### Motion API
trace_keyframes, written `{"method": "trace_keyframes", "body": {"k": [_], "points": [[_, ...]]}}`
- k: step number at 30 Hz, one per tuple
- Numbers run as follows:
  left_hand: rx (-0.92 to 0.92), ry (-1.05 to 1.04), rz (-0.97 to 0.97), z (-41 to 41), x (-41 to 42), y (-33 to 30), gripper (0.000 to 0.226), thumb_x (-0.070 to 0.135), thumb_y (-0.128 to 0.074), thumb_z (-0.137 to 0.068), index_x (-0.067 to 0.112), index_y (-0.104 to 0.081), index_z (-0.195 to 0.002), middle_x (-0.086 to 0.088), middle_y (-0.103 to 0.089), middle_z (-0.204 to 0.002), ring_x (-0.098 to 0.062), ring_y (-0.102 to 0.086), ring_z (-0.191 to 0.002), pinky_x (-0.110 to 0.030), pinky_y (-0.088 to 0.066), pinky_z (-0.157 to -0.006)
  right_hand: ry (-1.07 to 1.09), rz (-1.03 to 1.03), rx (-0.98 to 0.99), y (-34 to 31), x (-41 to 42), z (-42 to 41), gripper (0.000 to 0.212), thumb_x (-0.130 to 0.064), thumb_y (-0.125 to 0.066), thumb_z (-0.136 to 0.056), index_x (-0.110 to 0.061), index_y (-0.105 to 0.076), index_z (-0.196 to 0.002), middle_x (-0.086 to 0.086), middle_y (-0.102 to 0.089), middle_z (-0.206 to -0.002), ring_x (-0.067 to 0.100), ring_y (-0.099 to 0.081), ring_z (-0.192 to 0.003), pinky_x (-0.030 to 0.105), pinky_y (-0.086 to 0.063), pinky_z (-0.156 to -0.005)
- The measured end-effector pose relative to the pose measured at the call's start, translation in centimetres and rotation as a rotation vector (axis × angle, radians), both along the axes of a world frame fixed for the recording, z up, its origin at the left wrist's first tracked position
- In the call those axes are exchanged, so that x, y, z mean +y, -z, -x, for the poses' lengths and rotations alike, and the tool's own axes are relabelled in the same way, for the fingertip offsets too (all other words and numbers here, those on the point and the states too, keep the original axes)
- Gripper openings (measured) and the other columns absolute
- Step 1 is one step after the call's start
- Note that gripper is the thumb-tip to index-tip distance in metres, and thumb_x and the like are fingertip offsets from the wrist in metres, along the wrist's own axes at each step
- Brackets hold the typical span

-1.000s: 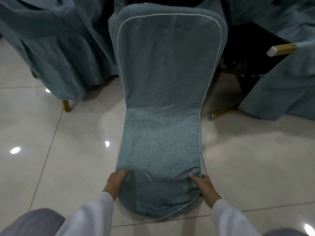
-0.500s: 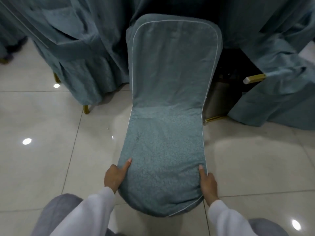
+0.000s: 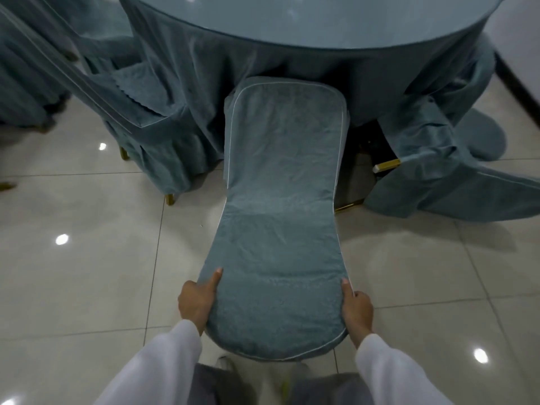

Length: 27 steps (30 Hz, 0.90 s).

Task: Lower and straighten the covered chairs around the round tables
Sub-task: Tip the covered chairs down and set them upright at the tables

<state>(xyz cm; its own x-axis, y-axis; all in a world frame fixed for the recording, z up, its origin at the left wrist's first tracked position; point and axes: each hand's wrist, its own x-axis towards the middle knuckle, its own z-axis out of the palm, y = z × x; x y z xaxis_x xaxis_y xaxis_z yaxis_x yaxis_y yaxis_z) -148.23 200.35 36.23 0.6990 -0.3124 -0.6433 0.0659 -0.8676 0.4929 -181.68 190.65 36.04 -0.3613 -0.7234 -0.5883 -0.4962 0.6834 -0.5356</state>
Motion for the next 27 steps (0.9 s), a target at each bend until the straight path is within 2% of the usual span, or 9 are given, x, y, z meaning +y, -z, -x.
{"method": "trace_keyframes", "body": {"k": [6,9,12,15,17,20,21,24,27], "points": [[0.061,0.004,-0.041,0.7,2.3,-6.9,0.096,0.089,-0.068,-0.057,0.006,-0.062,-0.106,-0.012,-0.067,-0.103,-0.033,-0.064,-0.087,-0.04,-0.055,-0.076,-0.027,-0.072,0.021,-5.9,1.8,1.4,0.069,-0.066,-0.054,-0.094,-0.001,-0.067,-0.078,0.017,-0.069,-0.083,0.035,-0.065,-0.076,0.044,-0.054,-0.072],[0.087,0.006,-0.057,0.6,3.1,-9.5,0.092,0.078,-0.073,-0.066,0.003,-0.059,-0.116,-0.016,-0.066,-0.112,-0.035,-0.061,-0.09,-0.04,-0.053,-0.079,-0.043,-0.104,0.017,-9.0,2.2,1.8,0.067,-0.061,-0.057,-0.095,0.003,-0.068,-0.082,0.017,-0.068,-0.087,0.035,-0.064,-0.078,0.039,-0.048,-0.069],[0.144,0.007,-0.052,0.5,3.7,-11.5,0.09,0.068,-0.078,-0.07,-0.001,-0.057,-0.123,-0.019,-0.065,-0.119,-0.035,-0.06,-0.093,-0.043,-0.055,-0.084,-0.057,-0.137,0.034,-11.5,2.3,2.1,0.059,-0.056,-0.057,-0.098,0.002,-0.062,-0.088,0.017,-0.062,-0.092,0.034,-0.059,-0.083,0.036,-0.044,-0.074],[0.171,0.032,-0.057,0.4,3.9,-14.3,0.086,0.062,-0.077,-0.076,-0.003,-0.056,-0.128,-0.02,-0.063,-0.125,-0.037,-0.06,-0.1,-0.04,-0.051,-0.083,-0.069,-0.161,0.03,-14.4,2.2,2.1,0.052,-0.052,-0.056,-0.1,-0.001,-0.061,-0.09,0.018,-0.062,-0.095,0.035,-0.059,-0.085,0.036,-0.046,-0.076],[0.189,0.073,-0.062,0.2,3.7,-16.2,0.081,0.057,-0.076,-0.08,-0.004,-0.055,-0.129,-0.02,-0.063,-0.126,-0.035,-0.059,-0.096,-0.038,-0.048,-0.08,-0.079,-0.182,0.013,-16.3,2.1,2.2,0.053,-0.05,-0.055,-0.1,0.002,-0.065,-0.096,0.019,-0.064,-0.098,0.035,-0.061,-0.088,0.037,-0.048,-0.078],[0.23,0.097,-0.041,-0.7,3.5,-18.3,0.078,0.051,-0.08,-0.078,-0.004,-0.056,-0.128,-0.019,-0.064,-0.124,-0.033,-0.061,-0.095,-0.04,-0.053,-0.084,-0.044,-0.244,-0.069,-18.4,1.8,2.6,0.051,-0.044,-0.06,-0.096,0.005,-0.068,-0.107,0.019,-0.07,-0.105,0.037,-0.066,-0.093,0.046,-0.058,-0.084],[0.245,0.094,-0.029,-1.0,3.4,-19.0,0.079,0.05,-0.082,-0.076,-0.004,-0.055,-0.127,-0.02,-0.064,-0.123,-0.034,-0.063,-0.098,-0.043,-0.055,-0.087,-0.002,-0.262,-0.13,-19.0,1.9,2.7,0.047,-0.041,-0.062,-0.096,0.004,-0.068,-0.108,0.02,-0.07,-0.106,0.037,-0.067,-0.092,0.047,-0.06,-0.082],[0.308,0.098,-0.009,-1.7,2.5,-20.6,0.077,0.042,-0.085,-0.075,-0.005,-0.054,-0.126,-0.021,-0.064,-0.122,-0.038,-0.065,-0.102,-0.049,-0.057,-0.092,0.095,-0.257,-0.299,-22.1,2.2,2.3,0.029,-0.027,-0.063,-0.099,0.0,-0.064,-0.11,0.019,-0.069,-0.106,0.031,-0.065,-0.088,0.035,-0.055,-0.066],[0.322,0.119,0.017,-1.9,1.5,-21.8,0.07,0.04,-0.083,-0.076,-0.001,-0.052,-0.124,-0.02,-0.063,-0.119,-0.036,-0.064,-0.1,-0.048,-0.058,-0.088,0.125,-0.212,-0.399,-24.0,1.8,1.6,0.025,-0.017,-0.063,-0.097,-0.002,-0.059,-0.117,0.018,-0.067,-0.108,0.029,-0.064,-0.088,0.033,-0.054,-0.065]]}}
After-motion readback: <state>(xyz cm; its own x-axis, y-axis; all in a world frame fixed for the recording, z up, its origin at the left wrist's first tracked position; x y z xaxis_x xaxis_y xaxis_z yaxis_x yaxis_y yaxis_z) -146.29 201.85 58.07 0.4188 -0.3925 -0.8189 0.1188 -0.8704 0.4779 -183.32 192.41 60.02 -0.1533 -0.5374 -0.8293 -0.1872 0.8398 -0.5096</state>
